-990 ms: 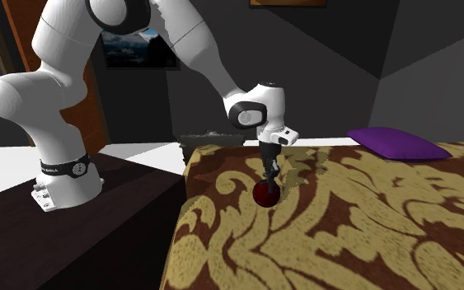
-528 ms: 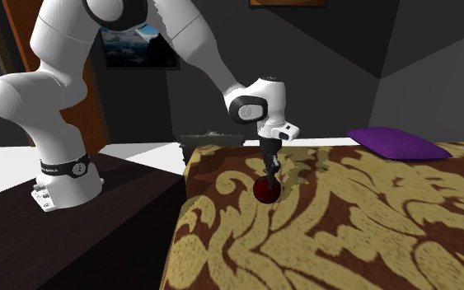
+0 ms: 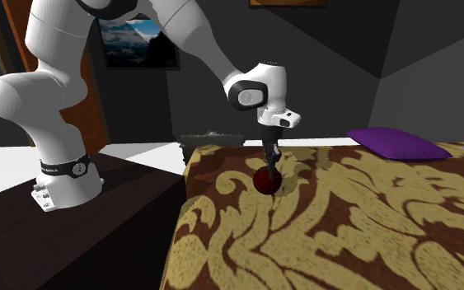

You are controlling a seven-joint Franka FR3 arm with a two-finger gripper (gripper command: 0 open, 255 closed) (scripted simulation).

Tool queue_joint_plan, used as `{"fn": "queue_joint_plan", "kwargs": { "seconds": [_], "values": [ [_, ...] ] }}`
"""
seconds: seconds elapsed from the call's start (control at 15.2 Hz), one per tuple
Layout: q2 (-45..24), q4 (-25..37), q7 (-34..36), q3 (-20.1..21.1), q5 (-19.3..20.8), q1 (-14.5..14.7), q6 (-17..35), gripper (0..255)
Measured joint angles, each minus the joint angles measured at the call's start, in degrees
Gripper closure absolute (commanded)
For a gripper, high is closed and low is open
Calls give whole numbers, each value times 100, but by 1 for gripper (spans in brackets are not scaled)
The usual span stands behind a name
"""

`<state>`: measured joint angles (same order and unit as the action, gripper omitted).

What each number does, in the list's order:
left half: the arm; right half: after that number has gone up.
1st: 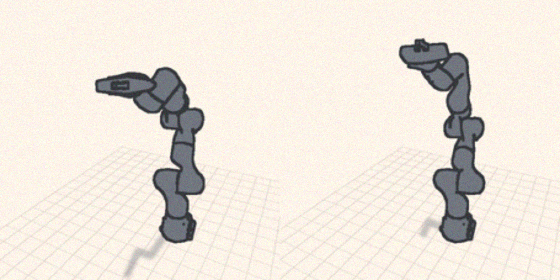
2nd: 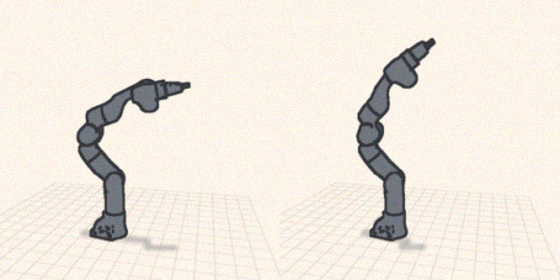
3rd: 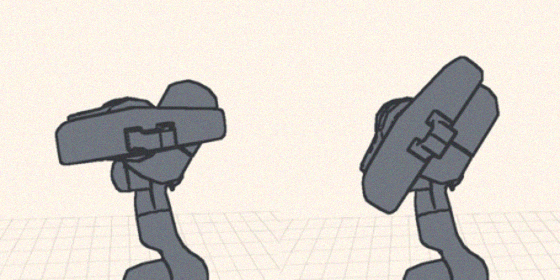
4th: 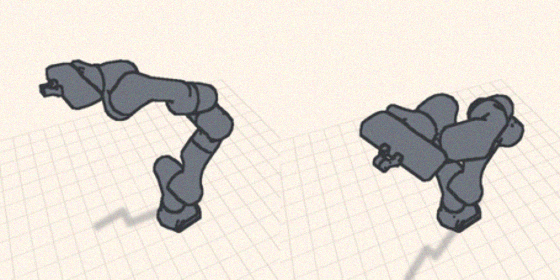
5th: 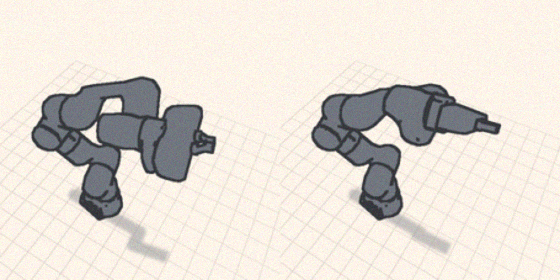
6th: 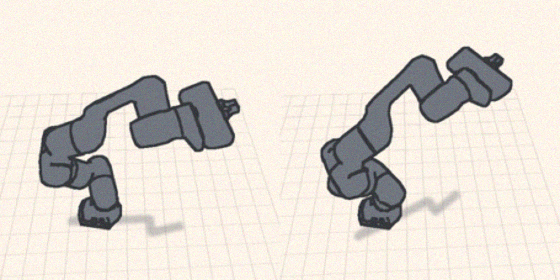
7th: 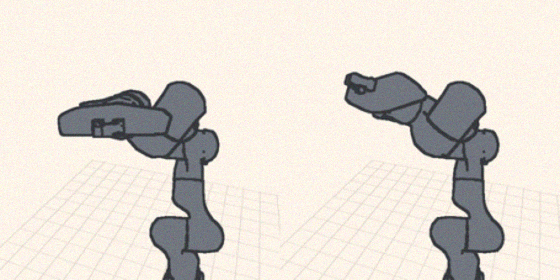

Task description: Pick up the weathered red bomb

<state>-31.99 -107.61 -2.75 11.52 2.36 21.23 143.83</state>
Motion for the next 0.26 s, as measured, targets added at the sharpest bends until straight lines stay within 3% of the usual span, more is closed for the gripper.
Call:
{"fn": "queue_joint_plan", "kwargs": {
  "seconds": [0.26],
  "values": [
    [195, 6, -9, 31, -37, -23, -198, 255]
  ]
}}
